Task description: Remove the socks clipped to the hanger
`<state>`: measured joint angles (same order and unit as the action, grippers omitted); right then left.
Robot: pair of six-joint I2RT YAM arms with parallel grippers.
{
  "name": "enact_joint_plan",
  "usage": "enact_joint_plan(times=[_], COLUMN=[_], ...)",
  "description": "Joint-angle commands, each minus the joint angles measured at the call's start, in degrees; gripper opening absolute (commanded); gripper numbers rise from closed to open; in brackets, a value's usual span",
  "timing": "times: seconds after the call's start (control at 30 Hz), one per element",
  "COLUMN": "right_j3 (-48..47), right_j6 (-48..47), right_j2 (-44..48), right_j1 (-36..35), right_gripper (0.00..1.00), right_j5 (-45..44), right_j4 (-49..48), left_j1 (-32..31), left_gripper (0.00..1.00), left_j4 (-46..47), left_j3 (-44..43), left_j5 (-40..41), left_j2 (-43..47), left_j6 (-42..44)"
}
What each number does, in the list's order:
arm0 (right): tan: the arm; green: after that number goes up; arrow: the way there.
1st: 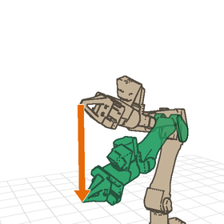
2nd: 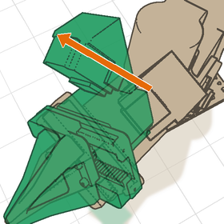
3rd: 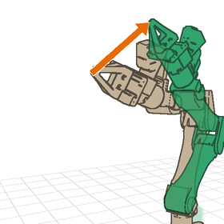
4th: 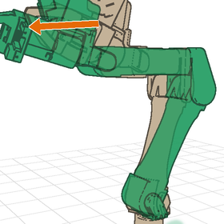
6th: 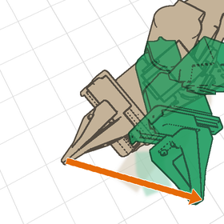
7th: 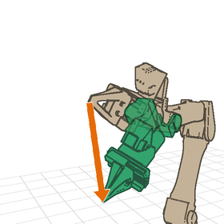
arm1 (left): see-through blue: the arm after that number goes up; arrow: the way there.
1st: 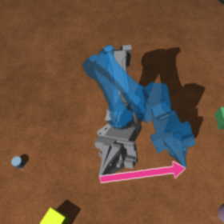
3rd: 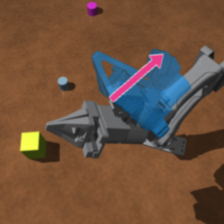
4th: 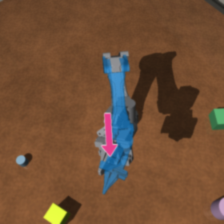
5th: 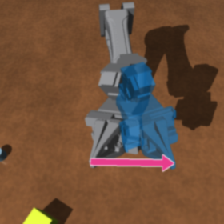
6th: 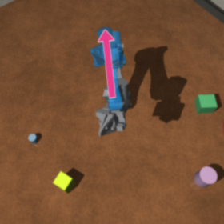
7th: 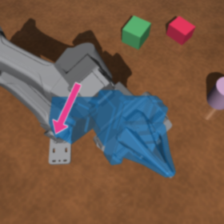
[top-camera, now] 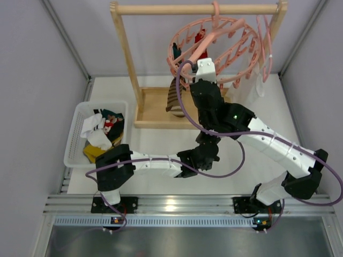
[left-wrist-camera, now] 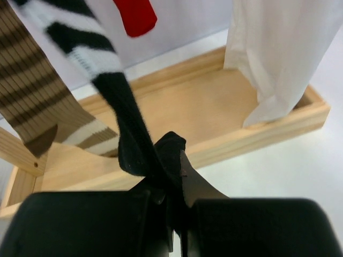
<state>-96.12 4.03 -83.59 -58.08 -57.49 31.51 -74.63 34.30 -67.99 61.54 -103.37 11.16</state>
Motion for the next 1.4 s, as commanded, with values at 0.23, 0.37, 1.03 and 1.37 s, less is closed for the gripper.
enact_joint_plan(times=[0.23, 0.37, 1.03, 1.37], right_j3=[2.2, 2.4, 9.9, 19.1], right_j6=[2.6, 3.2, 6.5, 6.4], right_j2=[6.0, 7.4, 28.8, 38.7], right_j1=[3.2, 3.7, 3.6, 3.7], right_gripper=[0.25, 0.49, 1.0, 1.0], right_j5=[11.6, 15.9, 38.1, 37.2], right_j4=[-4.3, -4.1, 3.1, 1.5], left_j1=[3.4, 7.7, 44.5, 78.6], left_gripper=[0.0, 0.0, 0.0, 0.0], left_j4=[-12.1, -30.6, -68.7, -68.6], left_j3=[15.4, 16.5, 7.7, -0.5], left_j5=[-2.1, -4.5, -18.6, -39.7], left_j2=[15.5, 23.1, 48.8, 37.7], left_j6=[-21.6, -33.5, -47.7, -44.4])
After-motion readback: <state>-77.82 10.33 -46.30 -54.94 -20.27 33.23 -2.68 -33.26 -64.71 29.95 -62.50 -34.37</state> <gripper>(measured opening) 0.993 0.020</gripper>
